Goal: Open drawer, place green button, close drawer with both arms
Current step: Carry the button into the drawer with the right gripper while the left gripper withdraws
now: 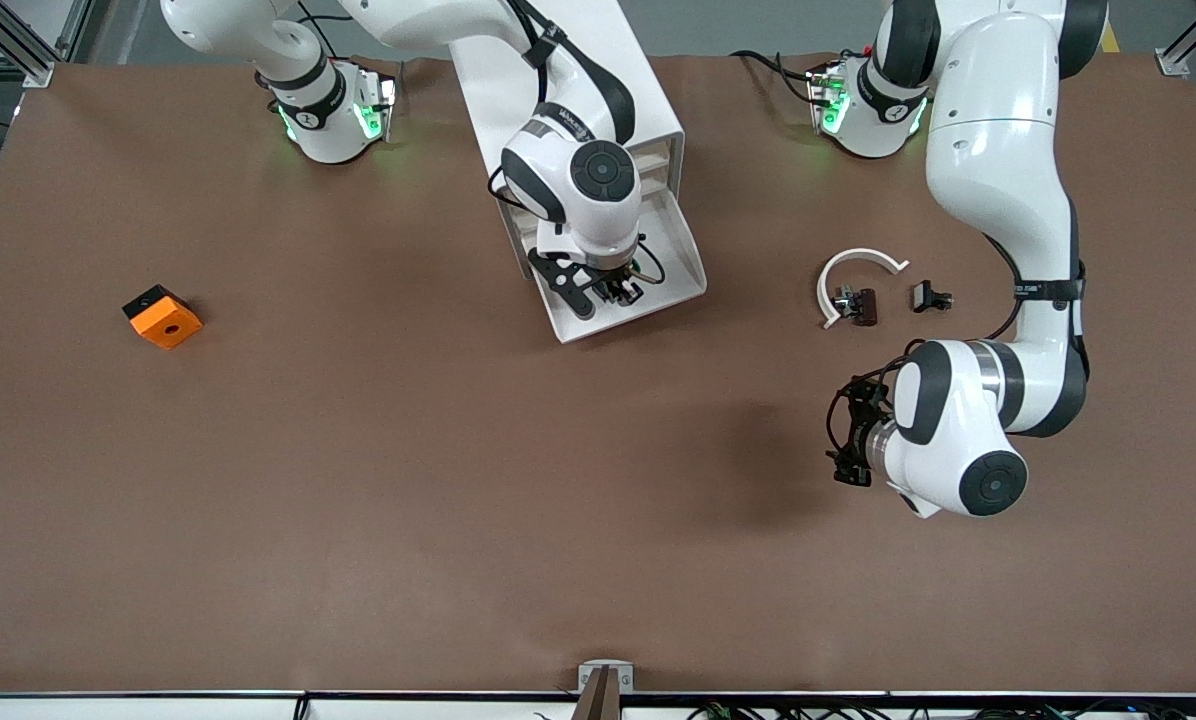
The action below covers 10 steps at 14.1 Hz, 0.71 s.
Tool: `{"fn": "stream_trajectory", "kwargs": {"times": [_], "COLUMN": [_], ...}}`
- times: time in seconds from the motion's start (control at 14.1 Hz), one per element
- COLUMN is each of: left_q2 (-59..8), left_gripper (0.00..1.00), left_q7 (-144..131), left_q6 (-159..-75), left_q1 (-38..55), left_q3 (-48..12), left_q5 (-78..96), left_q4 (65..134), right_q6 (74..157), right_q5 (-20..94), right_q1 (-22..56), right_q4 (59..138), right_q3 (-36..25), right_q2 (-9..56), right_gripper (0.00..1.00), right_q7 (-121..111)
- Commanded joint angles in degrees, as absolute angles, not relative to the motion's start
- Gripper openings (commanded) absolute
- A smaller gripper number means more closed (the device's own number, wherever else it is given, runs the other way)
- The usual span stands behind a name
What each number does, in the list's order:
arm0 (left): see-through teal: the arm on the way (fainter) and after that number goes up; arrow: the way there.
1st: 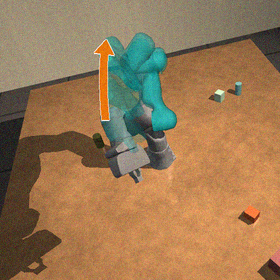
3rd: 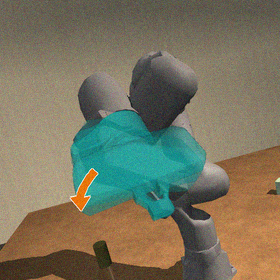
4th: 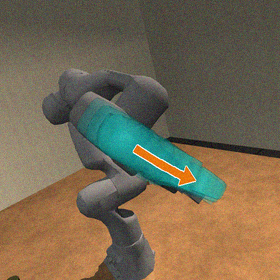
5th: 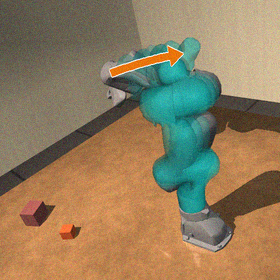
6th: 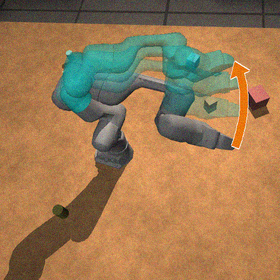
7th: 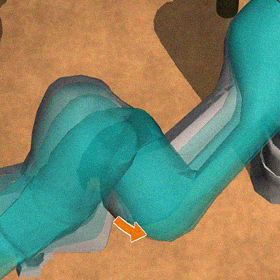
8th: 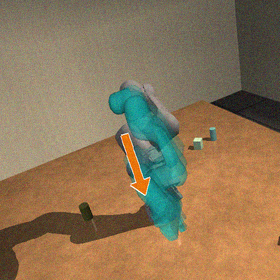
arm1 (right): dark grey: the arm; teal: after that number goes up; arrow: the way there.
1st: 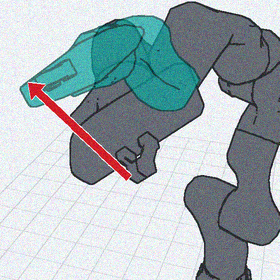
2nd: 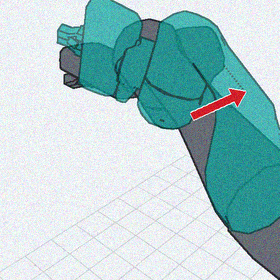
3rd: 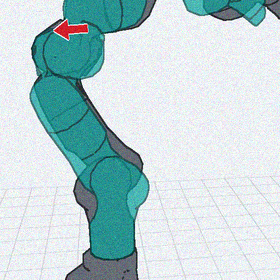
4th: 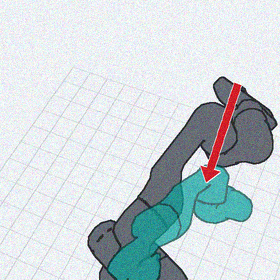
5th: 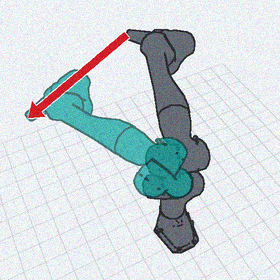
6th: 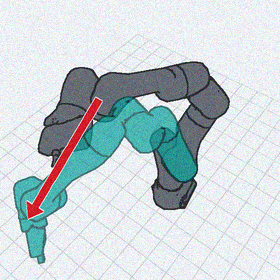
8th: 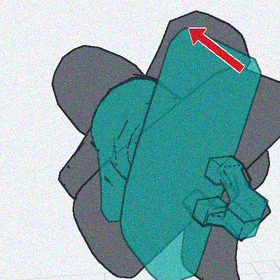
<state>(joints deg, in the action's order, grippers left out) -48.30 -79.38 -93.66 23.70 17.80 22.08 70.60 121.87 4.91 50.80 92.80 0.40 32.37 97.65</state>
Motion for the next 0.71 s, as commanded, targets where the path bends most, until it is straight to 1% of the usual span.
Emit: {"fn": "stream_trajectory", "kwargs": {"times": [0.0, 0.21, 0.36, 0.5, 0.64], "left_q2": [-47.5, -45.7, -44.5, -43.2, -42.3], "left_gripper": [1.0, 1.0, 1.0, 1.0, 1.0], "left_q7": [-71.3, -58.9, -55.2, -49.7, -46.2], "left_q6": [-93.7, -93.7, -93.7, -93.7, -93.8], "left_q1": [23.7, 23.7, 23.7, 23.9, 24.3], "left_q3": [18.1, 17.9, 18.0, 17.9, 17.9], "left_q5": [20.9, 21.4, 21.0, 21.0, 20.7], "left_q4": [71.1, 71.3, 71.5, 72.2, 72.3], "right_q6": [121.3, 119.8, 113.6, 106.3, 99.2], "right_q5": [5.7, 5.7, 5.7, 5.7, 5.7], "right_q1": [51.3, 51.0, 50.2, 46.8, 43.3], "right_q4": [92.5, 92.3, 90.8, 89.3, 89.2], "right_q3": [-0.2, -0.2, -0.6, -0.5, -0.6], "right_q2": [32.1, 29.9, 25.5, 20.2, 14.1], "right_gripper": [1.0, 1.0, 1.0, 1.0, 1.0], "right_q7": [98.3, 98.1, 97.4, 95.9, 86.4]}}
